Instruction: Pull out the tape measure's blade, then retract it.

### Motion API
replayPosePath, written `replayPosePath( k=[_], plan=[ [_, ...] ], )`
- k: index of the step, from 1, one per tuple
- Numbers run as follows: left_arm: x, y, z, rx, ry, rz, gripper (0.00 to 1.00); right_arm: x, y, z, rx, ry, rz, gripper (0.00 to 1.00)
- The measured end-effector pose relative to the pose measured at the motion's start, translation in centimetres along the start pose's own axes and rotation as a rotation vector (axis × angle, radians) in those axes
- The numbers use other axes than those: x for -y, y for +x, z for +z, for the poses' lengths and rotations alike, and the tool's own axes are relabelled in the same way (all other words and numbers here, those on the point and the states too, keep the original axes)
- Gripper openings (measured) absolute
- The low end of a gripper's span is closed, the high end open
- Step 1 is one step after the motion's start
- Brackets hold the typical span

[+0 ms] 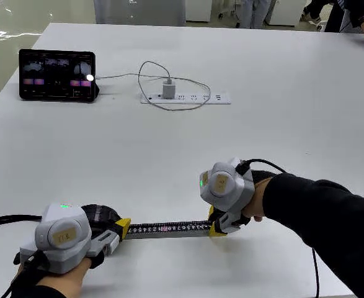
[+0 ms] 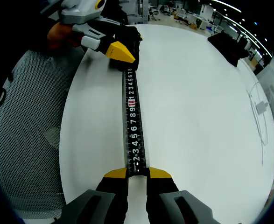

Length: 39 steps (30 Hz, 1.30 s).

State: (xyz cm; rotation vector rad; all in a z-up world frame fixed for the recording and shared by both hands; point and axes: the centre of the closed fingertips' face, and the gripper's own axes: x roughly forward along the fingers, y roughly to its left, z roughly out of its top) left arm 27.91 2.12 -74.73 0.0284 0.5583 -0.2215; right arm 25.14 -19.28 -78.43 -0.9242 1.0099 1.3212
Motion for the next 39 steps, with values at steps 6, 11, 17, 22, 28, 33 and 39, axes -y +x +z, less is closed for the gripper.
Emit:
replayPosePath(
  k=[6,11,17,22,28,33,39],
  plan=[
    [0.0,0.0,0.0,0.000,0.000,0.000,0.64,0.0,0.1,0.2,0.000,0.003,-0.002,0.10],
    [0.0,0.0,0.0,0.000,0.000,-0.001,0.64,-0.1,0.1,0.3,-0.007,0.002,-0.003,0.10],
    [0.0,0.0,0.0,-0.002,-0.001,-0.001,0.64,-0.1,0.1,0.5,0.004,0.009,-0.005,0.10],
    [0.0,0.0,0.0,-0.002,-0.001,-0.001,0.64,-0.1,0.2,0.7,0.003,0.010,-0.005,0.10],
    [0.0,0.0,0.0,-0.002,0.000,-0.001,0.64,-0.1,0.3,0.9,0.001,0.005,-0.007,0.10],
    [0.1,0.0,0.0,-0.002,0.000,-0.001,0.64,-0.2,0.3,1.1,0.005,0.009,-0.005,0.10],
    [0.0,0.0,0.0,-0.002,0.000,-0.001,0.64,-0.1,0.4,1.3,0.001,0.008,-0.007,0.10]
  ],
)
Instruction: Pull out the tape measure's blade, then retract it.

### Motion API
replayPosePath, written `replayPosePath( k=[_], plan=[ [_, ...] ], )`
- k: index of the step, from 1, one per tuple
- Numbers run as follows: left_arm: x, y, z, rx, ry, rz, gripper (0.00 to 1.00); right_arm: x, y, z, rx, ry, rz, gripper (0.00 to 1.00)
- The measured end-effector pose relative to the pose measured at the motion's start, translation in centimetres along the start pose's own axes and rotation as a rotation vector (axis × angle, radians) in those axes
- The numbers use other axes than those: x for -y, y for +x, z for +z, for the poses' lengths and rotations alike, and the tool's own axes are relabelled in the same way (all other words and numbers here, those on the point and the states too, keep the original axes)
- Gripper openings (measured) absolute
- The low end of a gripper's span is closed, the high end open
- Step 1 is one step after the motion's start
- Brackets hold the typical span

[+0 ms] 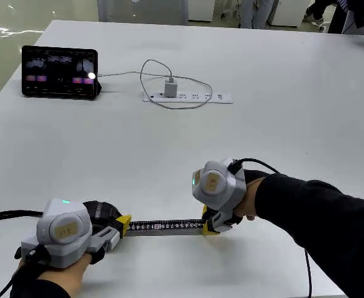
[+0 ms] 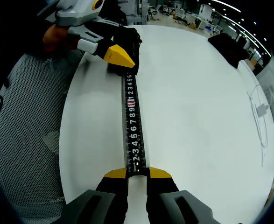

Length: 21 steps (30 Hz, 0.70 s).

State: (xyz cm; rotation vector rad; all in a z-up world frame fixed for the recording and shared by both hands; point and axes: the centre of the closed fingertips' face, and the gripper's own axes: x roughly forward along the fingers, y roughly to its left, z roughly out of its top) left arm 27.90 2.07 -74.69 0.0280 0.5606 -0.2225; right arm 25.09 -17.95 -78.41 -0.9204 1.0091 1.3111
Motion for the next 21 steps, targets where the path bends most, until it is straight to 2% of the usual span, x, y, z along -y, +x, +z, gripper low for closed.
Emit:
replayPosePath(
  k=[21],
  plan=[
    [-0.01,0.02,0.01,0.000,-0.001,0.000,0.64,-0.05,0.26,0.72,0.007,0.019,-0.008,0.10]
  ],
)
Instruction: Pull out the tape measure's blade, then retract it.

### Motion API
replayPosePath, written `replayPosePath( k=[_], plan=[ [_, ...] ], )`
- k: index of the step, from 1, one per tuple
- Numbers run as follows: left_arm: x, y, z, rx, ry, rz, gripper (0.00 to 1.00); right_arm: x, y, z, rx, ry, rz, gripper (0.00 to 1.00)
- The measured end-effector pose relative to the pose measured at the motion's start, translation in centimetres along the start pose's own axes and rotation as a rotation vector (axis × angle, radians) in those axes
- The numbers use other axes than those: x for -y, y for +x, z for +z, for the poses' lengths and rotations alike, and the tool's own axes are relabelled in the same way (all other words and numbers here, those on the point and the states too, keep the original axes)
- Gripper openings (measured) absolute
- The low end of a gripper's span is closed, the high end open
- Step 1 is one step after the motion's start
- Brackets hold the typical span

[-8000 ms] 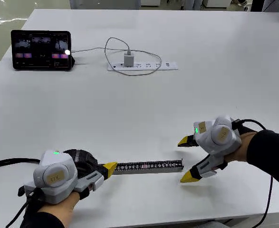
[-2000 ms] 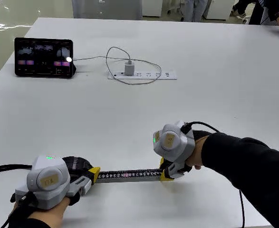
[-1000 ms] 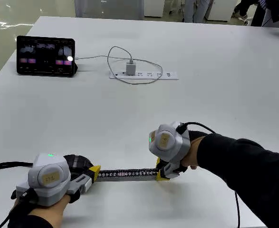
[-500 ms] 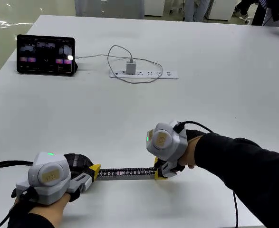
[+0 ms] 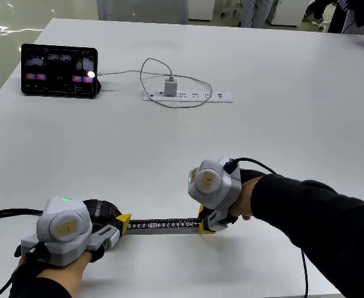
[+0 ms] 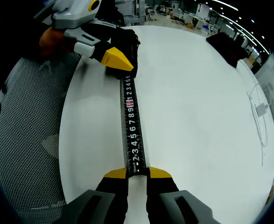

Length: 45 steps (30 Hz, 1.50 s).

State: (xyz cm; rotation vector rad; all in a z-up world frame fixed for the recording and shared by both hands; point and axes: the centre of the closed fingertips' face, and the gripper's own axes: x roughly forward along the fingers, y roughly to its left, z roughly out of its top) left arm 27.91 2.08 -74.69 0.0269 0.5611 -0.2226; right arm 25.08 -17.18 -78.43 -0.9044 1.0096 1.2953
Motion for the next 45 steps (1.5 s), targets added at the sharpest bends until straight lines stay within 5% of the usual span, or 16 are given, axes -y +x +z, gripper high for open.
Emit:
replayPosePath(
  k=[45],
  plan=[
    [-0.1,-0.1,0.0,-0.004,-0.013,-0.012,0.63,-0.1,0.6,1.7,0.015,0.031,-0.006,0.10]
  ],
)
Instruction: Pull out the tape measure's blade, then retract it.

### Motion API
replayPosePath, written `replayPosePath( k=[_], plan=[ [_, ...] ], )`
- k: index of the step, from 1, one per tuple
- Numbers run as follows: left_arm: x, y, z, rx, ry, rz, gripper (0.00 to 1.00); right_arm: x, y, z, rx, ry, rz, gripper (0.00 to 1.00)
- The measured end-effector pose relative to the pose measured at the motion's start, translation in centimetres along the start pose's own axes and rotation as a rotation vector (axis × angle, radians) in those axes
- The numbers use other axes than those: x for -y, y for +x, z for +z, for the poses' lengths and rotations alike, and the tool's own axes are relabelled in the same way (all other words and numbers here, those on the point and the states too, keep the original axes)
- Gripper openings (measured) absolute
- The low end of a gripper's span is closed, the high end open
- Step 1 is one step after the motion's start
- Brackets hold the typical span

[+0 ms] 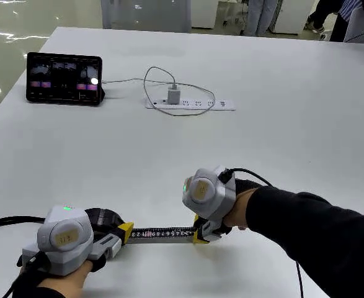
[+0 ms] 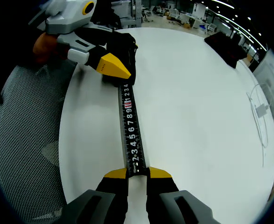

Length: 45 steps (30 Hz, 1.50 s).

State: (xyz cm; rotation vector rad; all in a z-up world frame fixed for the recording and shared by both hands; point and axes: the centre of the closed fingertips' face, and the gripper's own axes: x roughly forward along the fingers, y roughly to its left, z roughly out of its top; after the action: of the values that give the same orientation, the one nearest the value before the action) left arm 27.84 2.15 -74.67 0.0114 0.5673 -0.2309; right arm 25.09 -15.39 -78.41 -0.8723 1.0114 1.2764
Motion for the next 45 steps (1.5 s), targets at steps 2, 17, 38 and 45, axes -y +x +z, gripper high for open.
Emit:
replayPosePath(
  k=[2,17,38,45],
  plan=[
    [0.0,0.0,0.0,0.000,0.003,0.000,0.63,0.0,0.0,0.1,0.002,0.004,0.001,0.10],
    [0.0,0.1,0.0,0.007,-0.007,-0.015,0.63,0.0,0.2,0.7,0.015,0.009,0.001,0.10],
    [-0.3,-0.2,0.0,0.008,-0.033,-0.041,0.62,-0.1,0.2,0.9,0.093,0.000,0.051,0.10],
    [-0.3,-0.2,0.0,0.011,-0.047,-0.040,0.62,-0.3,0.3,1.5,0.155,0.014,0.057,0.10]
  ],
)
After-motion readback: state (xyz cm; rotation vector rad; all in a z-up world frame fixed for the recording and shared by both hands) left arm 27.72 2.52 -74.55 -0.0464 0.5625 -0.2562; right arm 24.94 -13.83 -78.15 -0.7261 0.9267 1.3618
